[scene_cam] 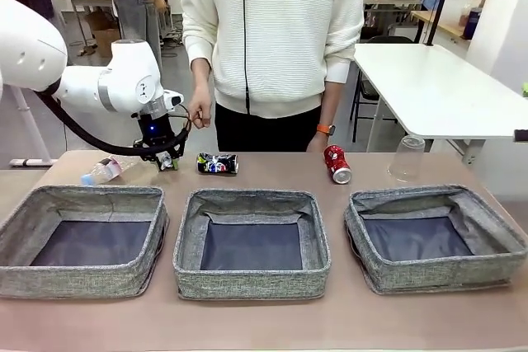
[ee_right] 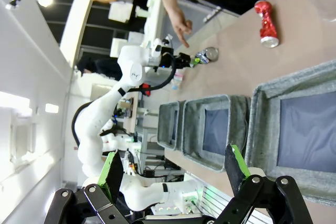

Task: Sort the waste into the appropriate baskets.
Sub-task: Pick up the waste item pointed out by the person.

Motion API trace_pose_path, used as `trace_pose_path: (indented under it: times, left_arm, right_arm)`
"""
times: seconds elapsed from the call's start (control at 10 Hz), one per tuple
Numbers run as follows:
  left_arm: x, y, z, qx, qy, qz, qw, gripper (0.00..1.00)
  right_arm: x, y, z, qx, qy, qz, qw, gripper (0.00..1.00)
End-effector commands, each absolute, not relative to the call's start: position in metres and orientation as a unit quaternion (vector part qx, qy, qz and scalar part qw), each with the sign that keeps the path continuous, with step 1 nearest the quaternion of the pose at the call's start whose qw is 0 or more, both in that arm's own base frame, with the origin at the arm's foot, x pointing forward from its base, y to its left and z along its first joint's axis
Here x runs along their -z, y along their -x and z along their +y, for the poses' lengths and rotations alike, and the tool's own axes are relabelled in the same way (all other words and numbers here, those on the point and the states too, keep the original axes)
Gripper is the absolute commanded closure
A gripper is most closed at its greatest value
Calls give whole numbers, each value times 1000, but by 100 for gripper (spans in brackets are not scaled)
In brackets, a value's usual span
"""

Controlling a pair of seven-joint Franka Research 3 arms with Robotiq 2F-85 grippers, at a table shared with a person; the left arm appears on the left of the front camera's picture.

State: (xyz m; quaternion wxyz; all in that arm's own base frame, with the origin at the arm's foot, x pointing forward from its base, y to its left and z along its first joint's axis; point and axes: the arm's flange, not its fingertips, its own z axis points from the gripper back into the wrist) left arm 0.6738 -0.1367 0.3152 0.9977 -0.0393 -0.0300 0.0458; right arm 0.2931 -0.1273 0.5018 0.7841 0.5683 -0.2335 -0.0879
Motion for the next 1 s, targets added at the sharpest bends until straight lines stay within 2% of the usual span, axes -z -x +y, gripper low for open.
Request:
trace_pose_path:
  times: [0.0, 0.2, 0.6, 0.7, 0.8, 0.9]
  left_arm:
    - [-315, -671, -140, -47, 28, -29, 998, 89]
    - [-315, -669, -140, -48, 31, -28, 998, 100]
    - [-324, -656, -133, -51, 36, -10, 998, 100]
    - [-354, -631, -126, -36, 45, 21, 998, 100]
    - [-404, -581, -124, 1, 94, 22, 995, 100]
    - [-455, -510, -126, 20, 76, -8, 997, 100]
  right_arm:
    - [-502, -296, -127, 78, -575, -247, 776, 0]
    - [-502, -296, -127, 78, -575, -247, 776, 0]
    - [-502, -296, -127, 78, -575, -247, 776, 0]
    - [-502, -296, -127, 78, -575, -247, 776, 0]
    - [-502, -296, -127, 78, -575, -247, 776, 0]
    - [-502, -296, -127, 78, -575, -247, 776, 0]
